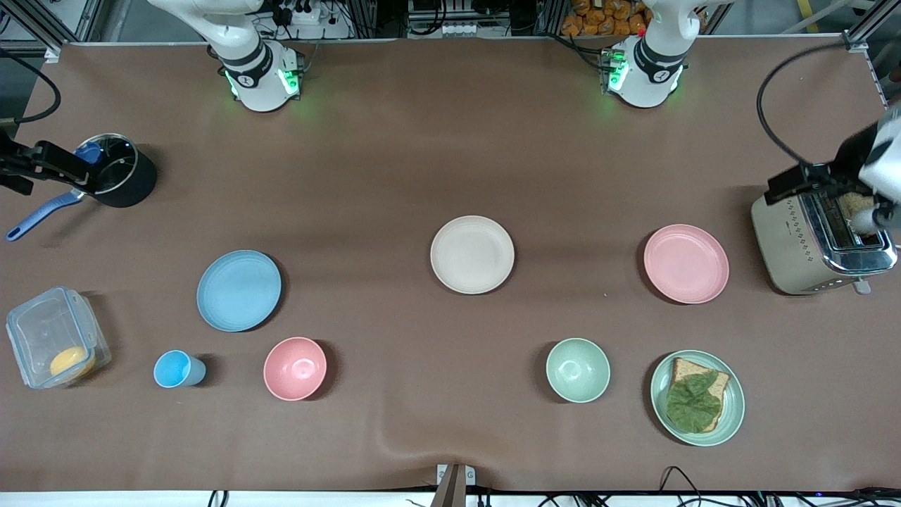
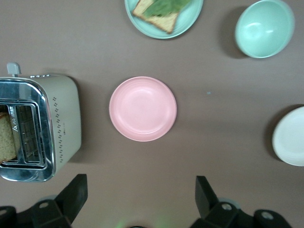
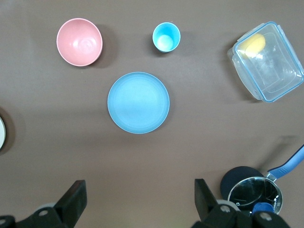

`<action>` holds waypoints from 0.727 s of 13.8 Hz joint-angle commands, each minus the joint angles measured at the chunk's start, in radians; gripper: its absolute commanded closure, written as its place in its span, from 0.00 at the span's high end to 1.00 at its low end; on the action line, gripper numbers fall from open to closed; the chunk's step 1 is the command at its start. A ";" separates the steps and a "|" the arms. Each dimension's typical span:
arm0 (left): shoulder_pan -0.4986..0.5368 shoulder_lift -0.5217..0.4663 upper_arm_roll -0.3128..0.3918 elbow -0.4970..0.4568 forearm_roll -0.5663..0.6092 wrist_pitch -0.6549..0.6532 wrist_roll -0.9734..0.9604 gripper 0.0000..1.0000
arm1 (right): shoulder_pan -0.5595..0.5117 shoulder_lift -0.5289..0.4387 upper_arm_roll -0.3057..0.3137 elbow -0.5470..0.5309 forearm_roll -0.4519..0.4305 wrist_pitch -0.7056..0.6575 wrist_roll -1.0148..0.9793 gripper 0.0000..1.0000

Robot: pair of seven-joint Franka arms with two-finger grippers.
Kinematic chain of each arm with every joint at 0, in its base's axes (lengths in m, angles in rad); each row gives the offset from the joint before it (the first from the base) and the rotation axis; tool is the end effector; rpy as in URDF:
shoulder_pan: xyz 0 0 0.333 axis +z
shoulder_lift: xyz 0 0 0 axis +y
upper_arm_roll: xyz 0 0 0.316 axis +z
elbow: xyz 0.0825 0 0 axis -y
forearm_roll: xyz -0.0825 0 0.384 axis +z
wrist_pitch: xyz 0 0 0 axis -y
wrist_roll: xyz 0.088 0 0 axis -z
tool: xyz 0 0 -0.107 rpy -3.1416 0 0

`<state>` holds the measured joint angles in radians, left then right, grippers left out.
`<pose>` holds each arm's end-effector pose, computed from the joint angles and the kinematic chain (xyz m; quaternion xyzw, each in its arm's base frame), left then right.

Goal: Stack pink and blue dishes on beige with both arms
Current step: 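Move the left gripper toward the pink plate while the right gripper reaches out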

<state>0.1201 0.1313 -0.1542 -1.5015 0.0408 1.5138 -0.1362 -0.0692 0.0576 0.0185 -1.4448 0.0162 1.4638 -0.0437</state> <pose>0.5858 -0.0097 0.5782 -0.9969 -0.0510 0.0576 0.0153 0.5612 -0.0269 0.6420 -0.9998 0.0028 0.0189 0.0095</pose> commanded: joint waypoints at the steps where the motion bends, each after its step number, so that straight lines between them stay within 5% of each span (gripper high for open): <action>1: 0.001 0.024 -0.007 -0.154 0.083 0.176 0.004 1.00 | -0.017 0.013 0.008 0.001 0.015 -0.014 -0.015 1.00; 6: 0.073 0.040 -0.007 -0.477 0.088 0.583 0.006 1.00 | -0.011 0.174 0.012 0.006 0.016 -0.008 -0.016 1.00; 10: 0.173 0.145 -0.011 -0.534 0.091 0.726 0.010 1.00 | 0.029 0.313 0.012 0.004 0.015 0.007 -0.018 1.00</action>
<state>0.2586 0.2391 -0.1529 -2.0247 0.1118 2.2015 -0.1311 -0.0640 0.3113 0.0269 -1.4652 0.0202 1.4689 -0.0526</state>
